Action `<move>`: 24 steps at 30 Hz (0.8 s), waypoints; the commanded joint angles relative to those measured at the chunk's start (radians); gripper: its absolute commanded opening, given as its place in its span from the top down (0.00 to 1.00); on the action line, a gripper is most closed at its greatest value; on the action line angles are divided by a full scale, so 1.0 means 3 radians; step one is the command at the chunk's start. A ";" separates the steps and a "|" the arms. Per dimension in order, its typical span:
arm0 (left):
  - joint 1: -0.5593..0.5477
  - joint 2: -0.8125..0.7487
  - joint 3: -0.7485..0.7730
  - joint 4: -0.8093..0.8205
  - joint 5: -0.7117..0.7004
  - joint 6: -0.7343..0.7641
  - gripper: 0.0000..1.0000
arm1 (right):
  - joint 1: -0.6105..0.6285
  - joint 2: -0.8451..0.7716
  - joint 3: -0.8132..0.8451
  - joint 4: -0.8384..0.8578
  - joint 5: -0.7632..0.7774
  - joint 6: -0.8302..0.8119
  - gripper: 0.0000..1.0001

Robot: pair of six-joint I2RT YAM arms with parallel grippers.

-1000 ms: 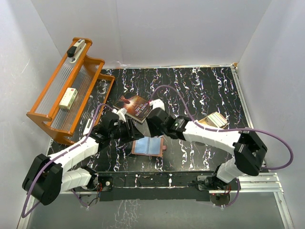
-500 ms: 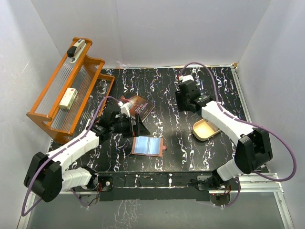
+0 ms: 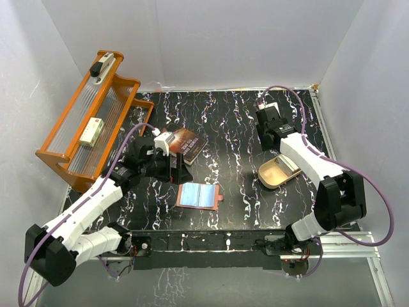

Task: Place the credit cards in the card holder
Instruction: Pick up the credit card from the storage box.

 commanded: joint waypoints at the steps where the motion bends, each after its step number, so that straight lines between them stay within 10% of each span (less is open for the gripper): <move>1: -0.0005 -0.0283 -0.0176 -0.0126 -0.0367 0.0231 0.02 | -0.0031 -0.0002 -0.0116 0.0063 0.0184 -0.0331 0.42; 24: -0.0006 -0.0408 -0.0160 -0.0205 -0.0511 0.0352 0.01 | -0.0154 0.0154 -0.0724 0.0476 0.0443 -0.0938 0.40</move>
